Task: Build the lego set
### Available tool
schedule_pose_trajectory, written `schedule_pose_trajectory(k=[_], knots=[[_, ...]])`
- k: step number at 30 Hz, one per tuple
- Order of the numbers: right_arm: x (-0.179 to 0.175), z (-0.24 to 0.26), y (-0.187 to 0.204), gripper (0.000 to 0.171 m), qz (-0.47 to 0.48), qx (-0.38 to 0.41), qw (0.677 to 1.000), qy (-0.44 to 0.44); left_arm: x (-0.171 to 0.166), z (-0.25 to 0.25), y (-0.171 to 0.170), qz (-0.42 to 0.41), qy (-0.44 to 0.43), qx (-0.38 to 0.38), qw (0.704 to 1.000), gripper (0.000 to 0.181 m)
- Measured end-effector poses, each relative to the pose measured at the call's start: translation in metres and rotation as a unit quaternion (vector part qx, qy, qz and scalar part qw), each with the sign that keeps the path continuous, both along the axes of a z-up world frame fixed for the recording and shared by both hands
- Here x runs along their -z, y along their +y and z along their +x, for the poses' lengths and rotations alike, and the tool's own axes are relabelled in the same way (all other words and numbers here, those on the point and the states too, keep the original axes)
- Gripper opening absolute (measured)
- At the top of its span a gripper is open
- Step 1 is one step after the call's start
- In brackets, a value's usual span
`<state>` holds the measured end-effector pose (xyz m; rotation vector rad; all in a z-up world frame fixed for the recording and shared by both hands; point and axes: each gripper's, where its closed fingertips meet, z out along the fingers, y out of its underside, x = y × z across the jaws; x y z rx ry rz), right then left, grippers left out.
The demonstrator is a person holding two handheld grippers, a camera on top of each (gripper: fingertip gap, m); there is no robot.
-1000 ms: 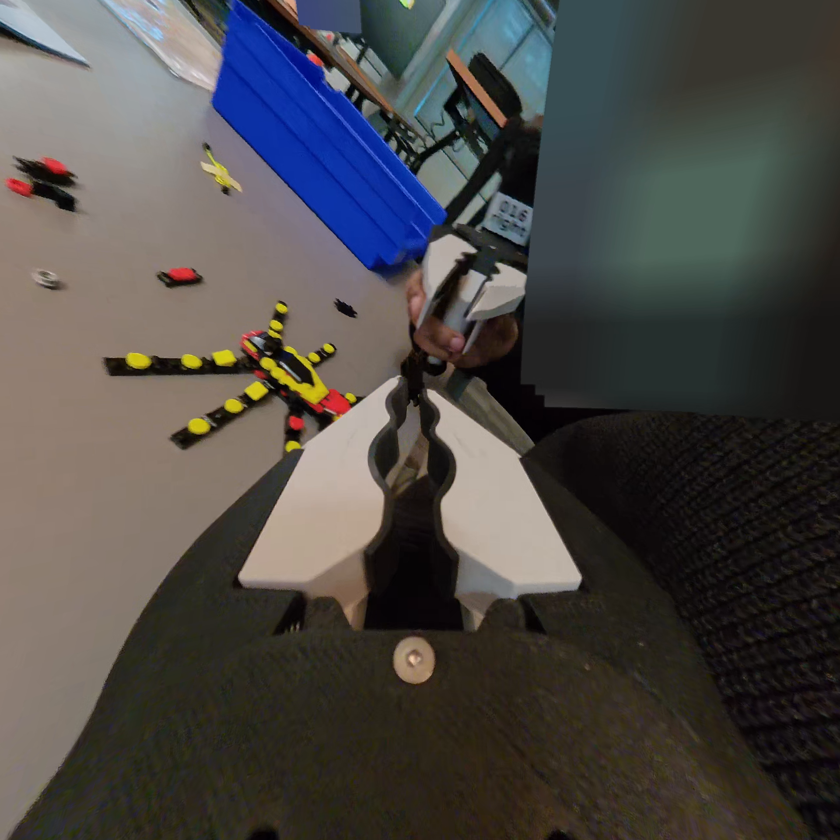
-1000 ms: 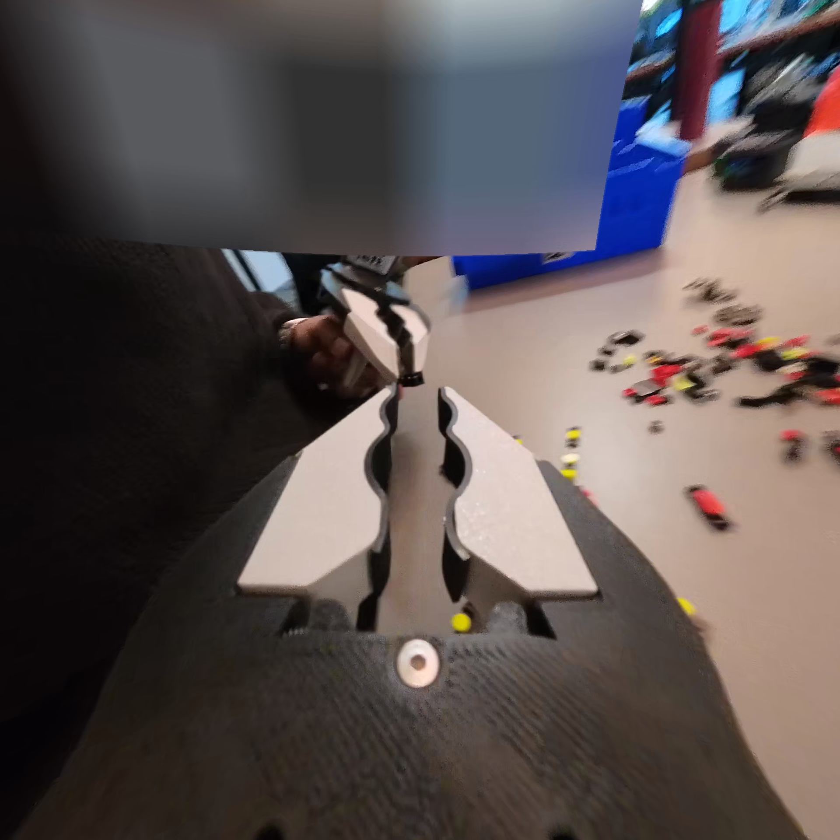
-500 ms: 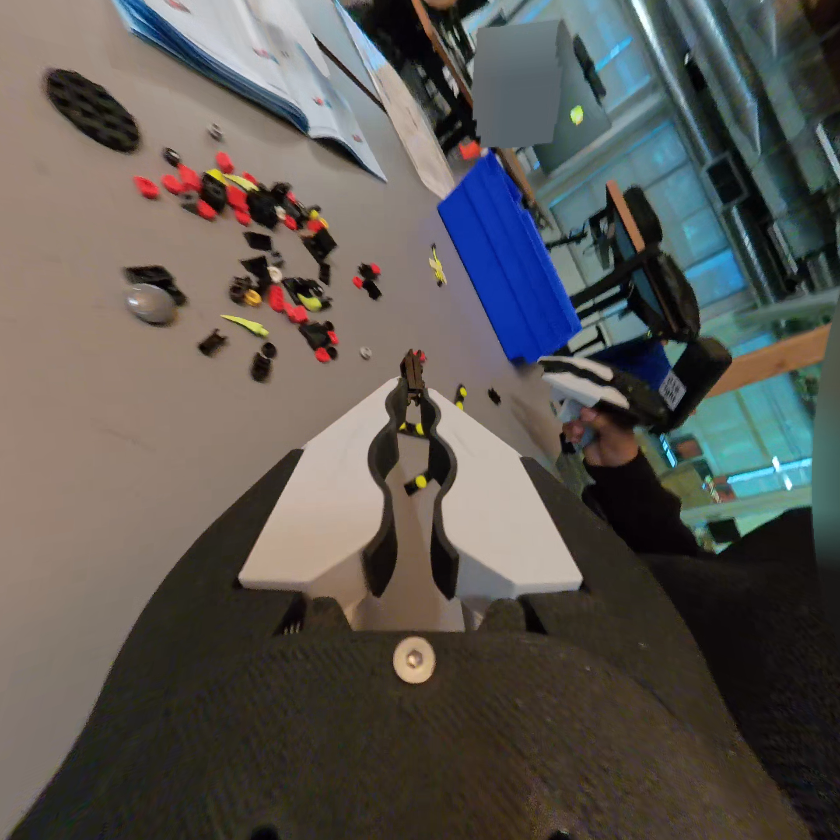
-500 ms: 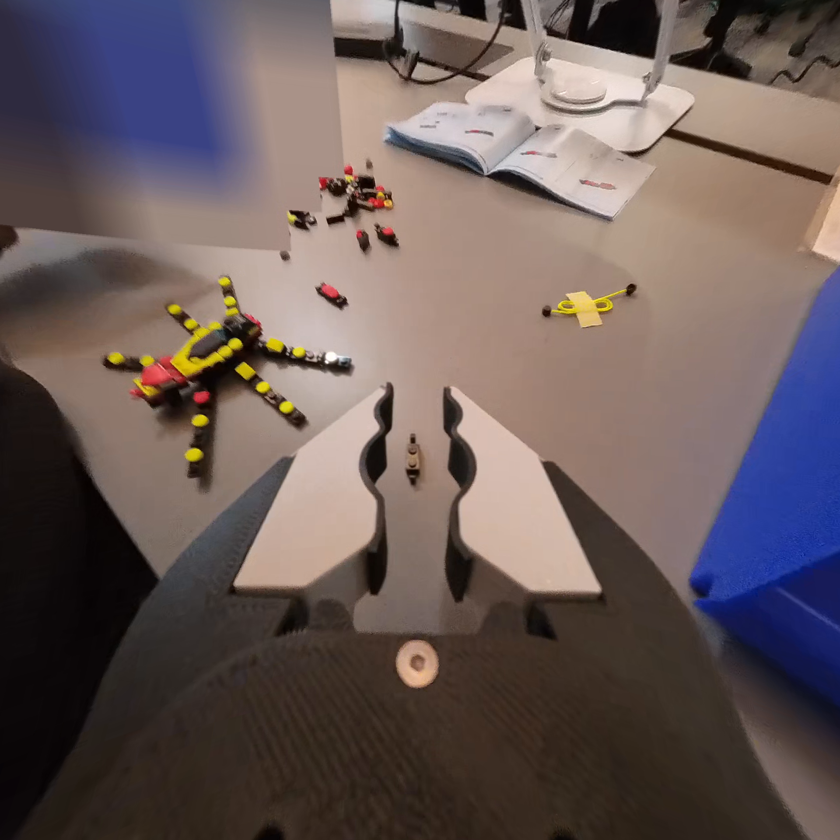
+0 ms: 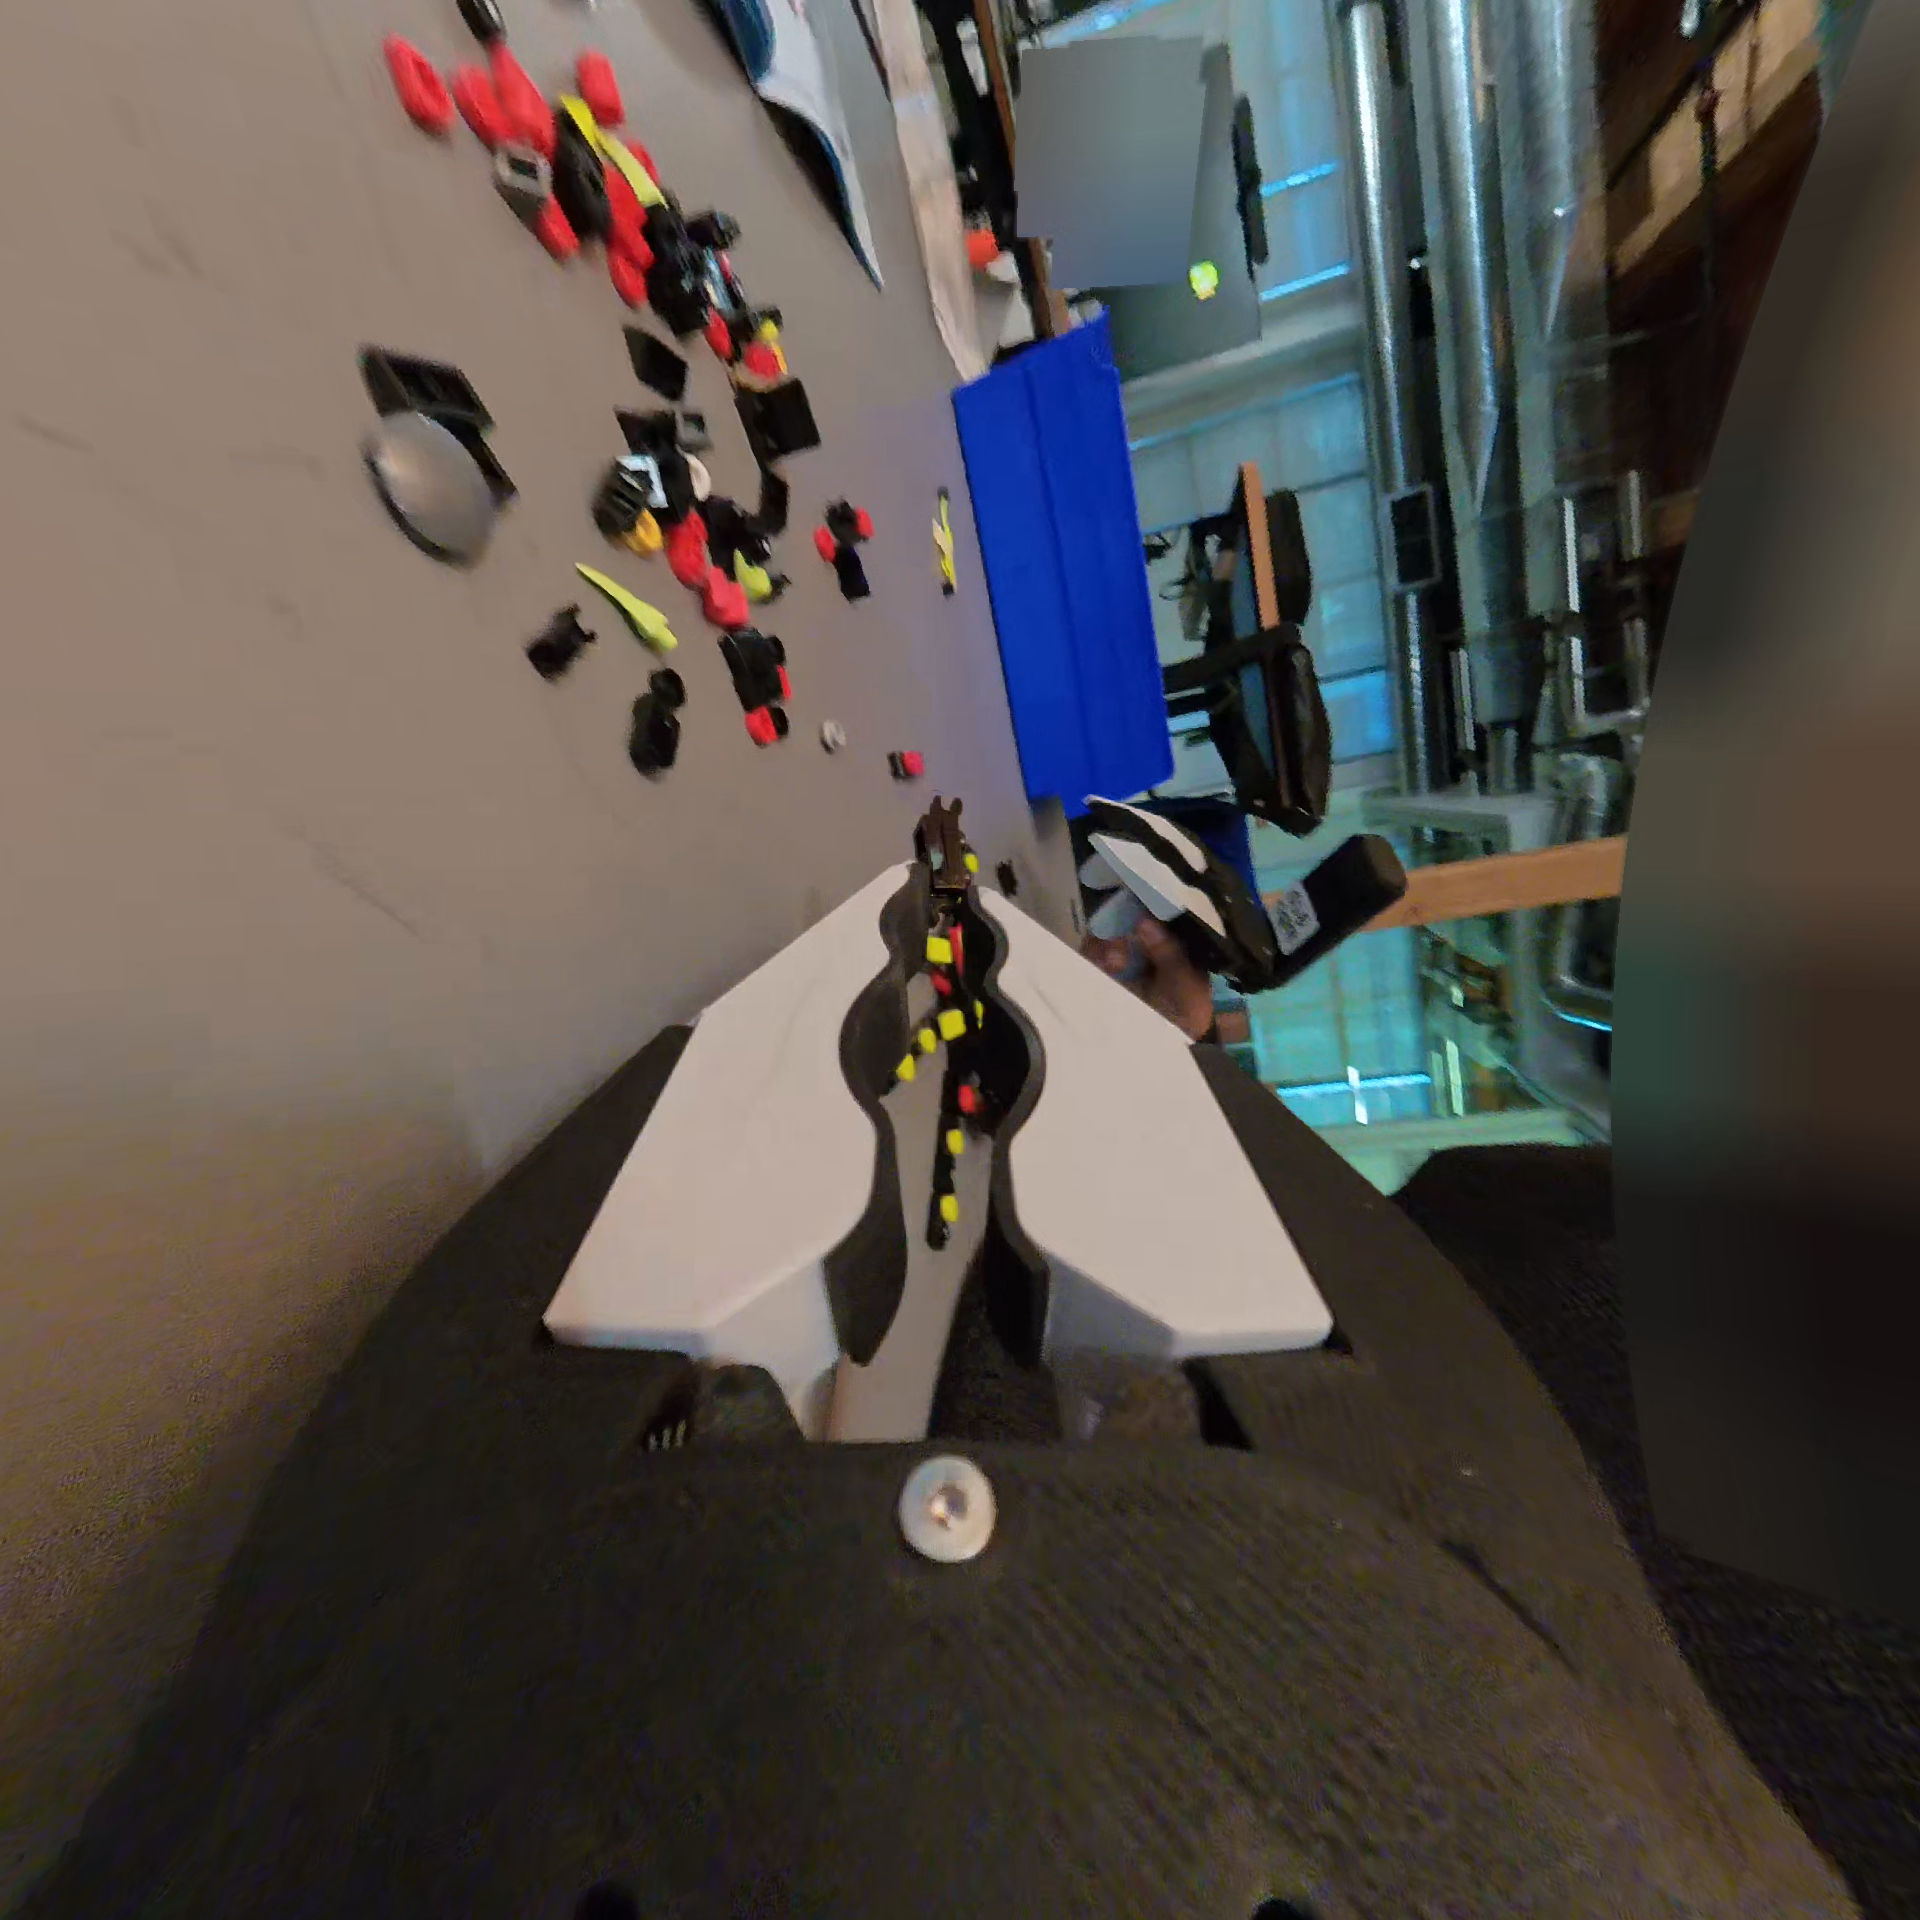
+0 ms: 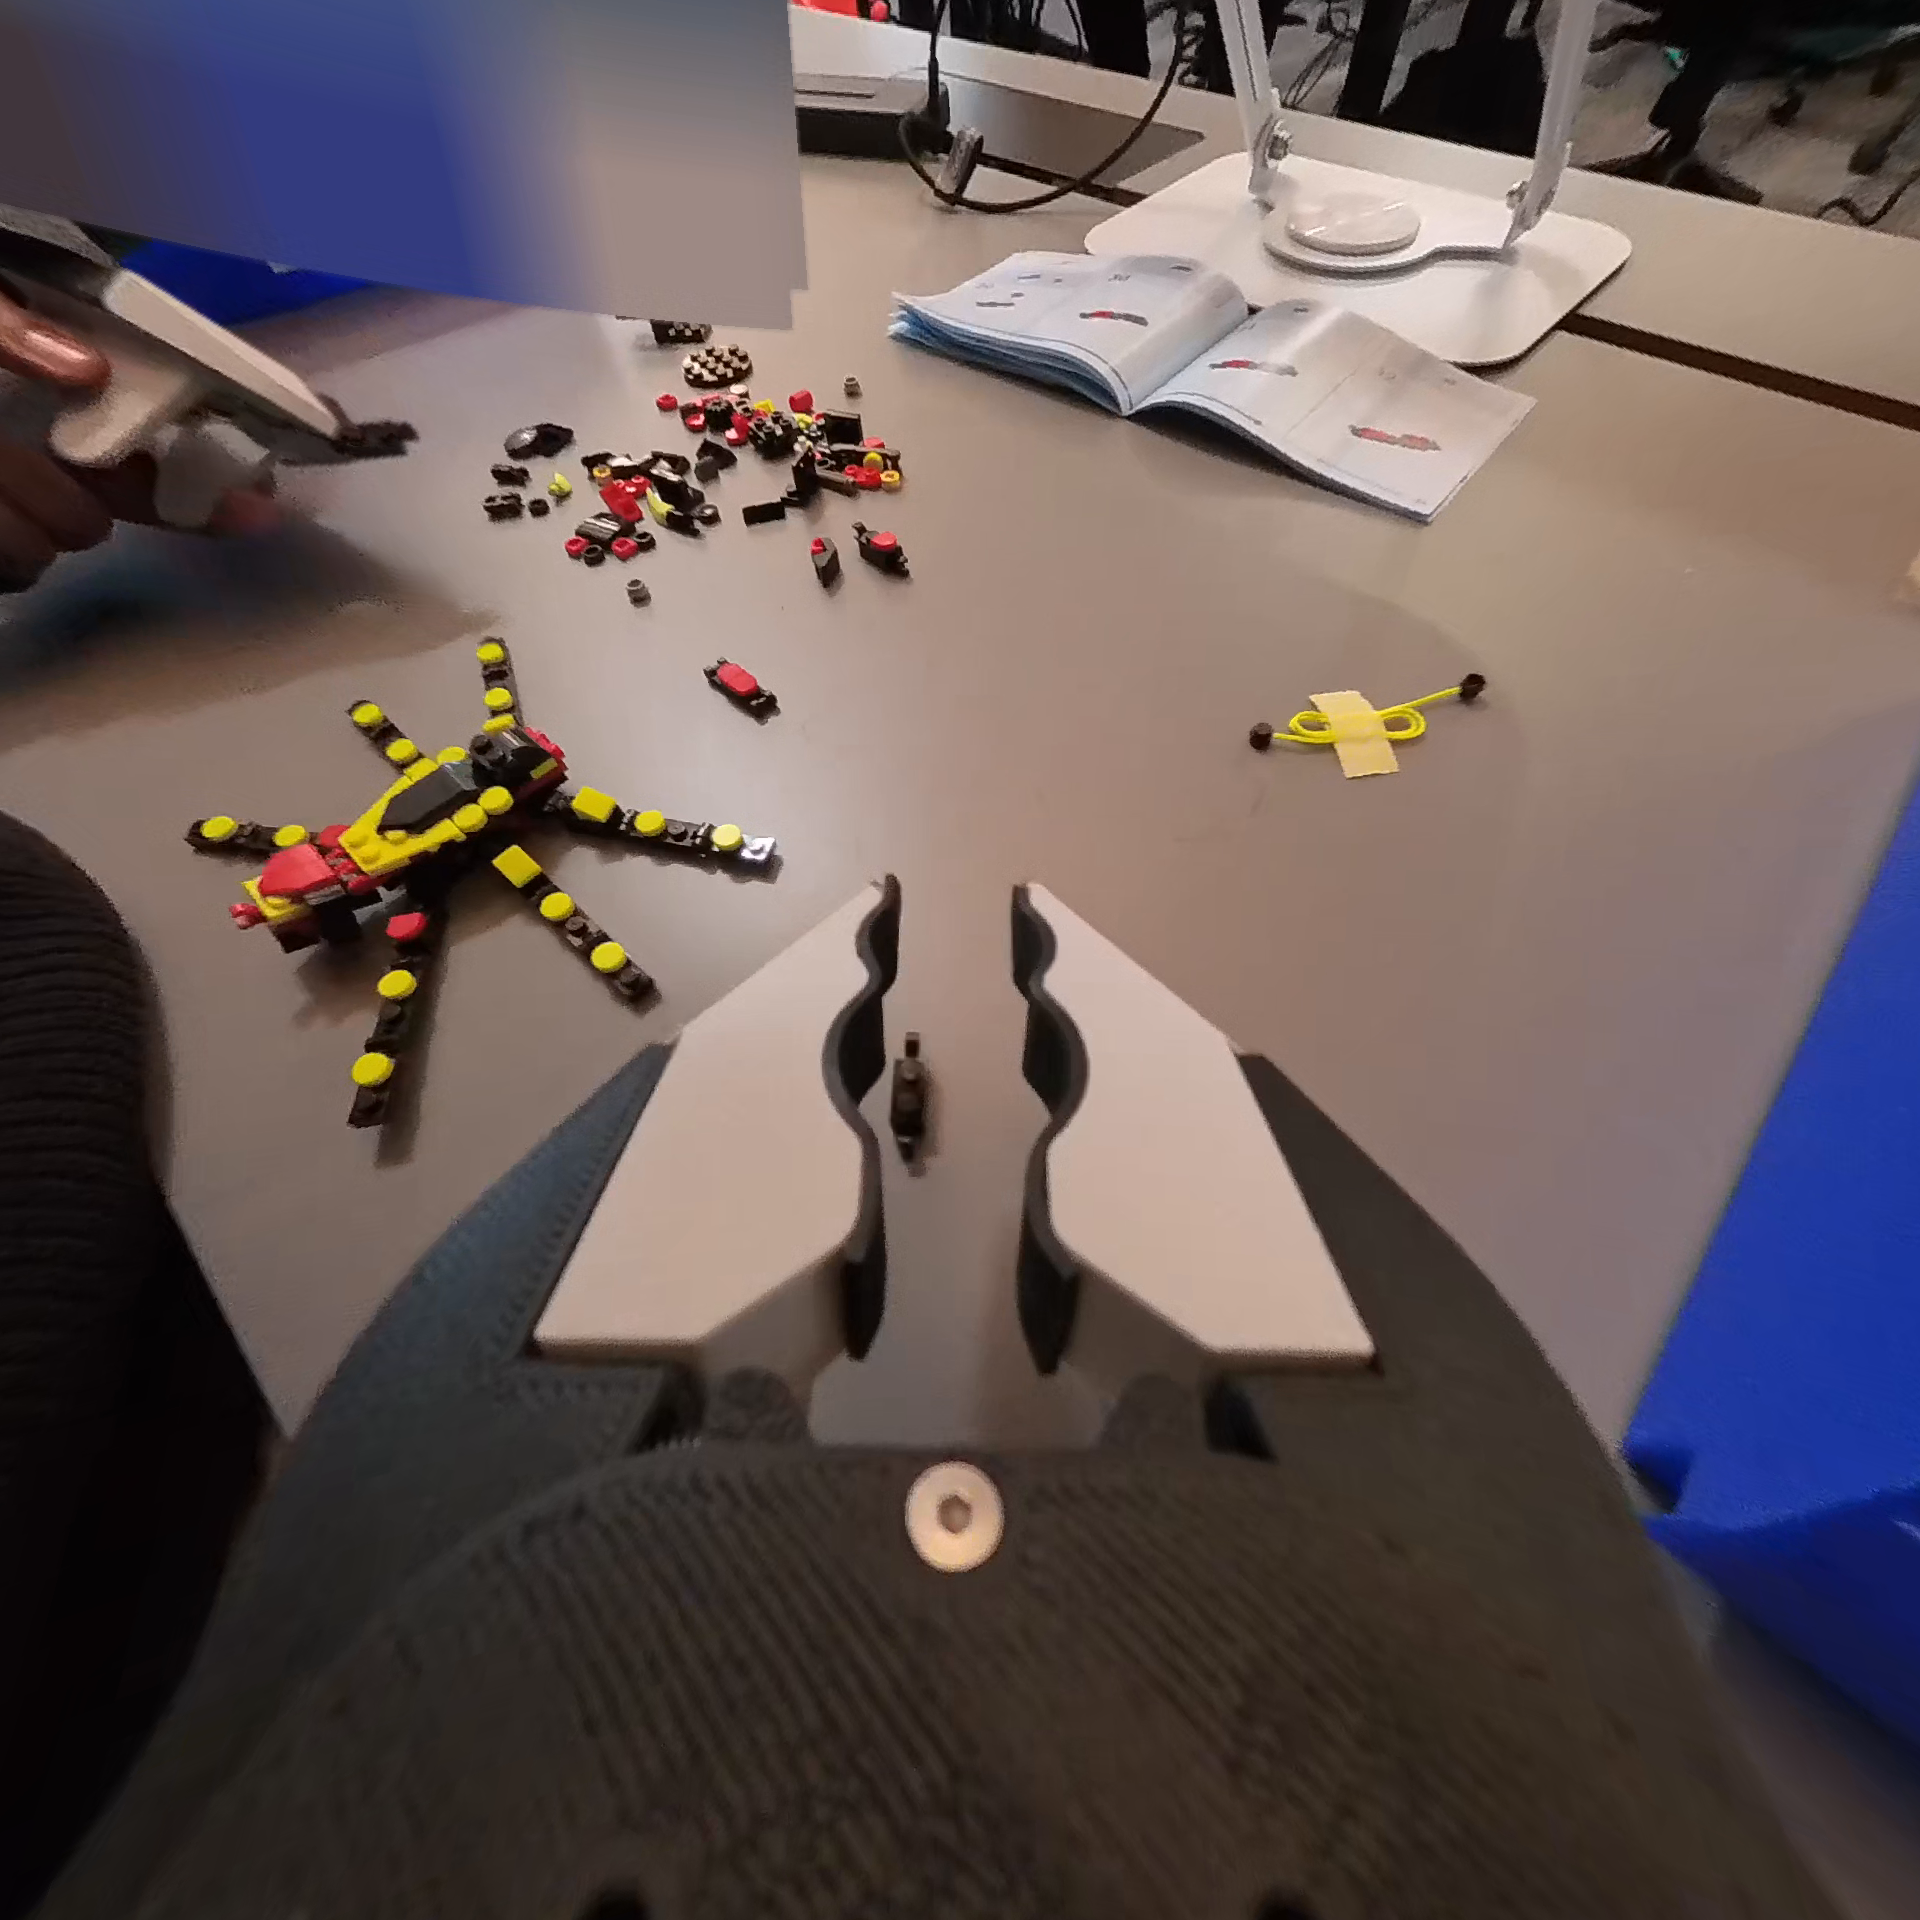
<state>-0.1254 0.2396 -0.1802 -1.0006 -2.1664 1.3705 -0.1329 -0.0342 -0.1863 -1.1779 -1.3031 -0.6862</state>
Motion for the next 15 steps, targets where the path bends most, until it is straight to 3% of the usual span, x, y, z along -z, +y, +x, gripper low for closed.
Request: schedule_pose_trajectory(k=[6,11,15], knots=[[0.001,-0.007,0.007,0.017,0.038,0.020,0.999,0.025,0.000,0.000,-0.001,0.014,-0.015,0.001,1.000,0.002],[-0.027,-0.017,0.015,0.009,0.042,0.052,0.991,0.120,0.026,-0.010,-0.026,-0.156,0.031,-0.016,0.987,0.003],[-0.016,-0.019,0.015,0.010,0.054,0.045,0.993,0.099,0.035,-0.011,-0.033,-0.223,0.054,-0.009,0.973,0.003]])
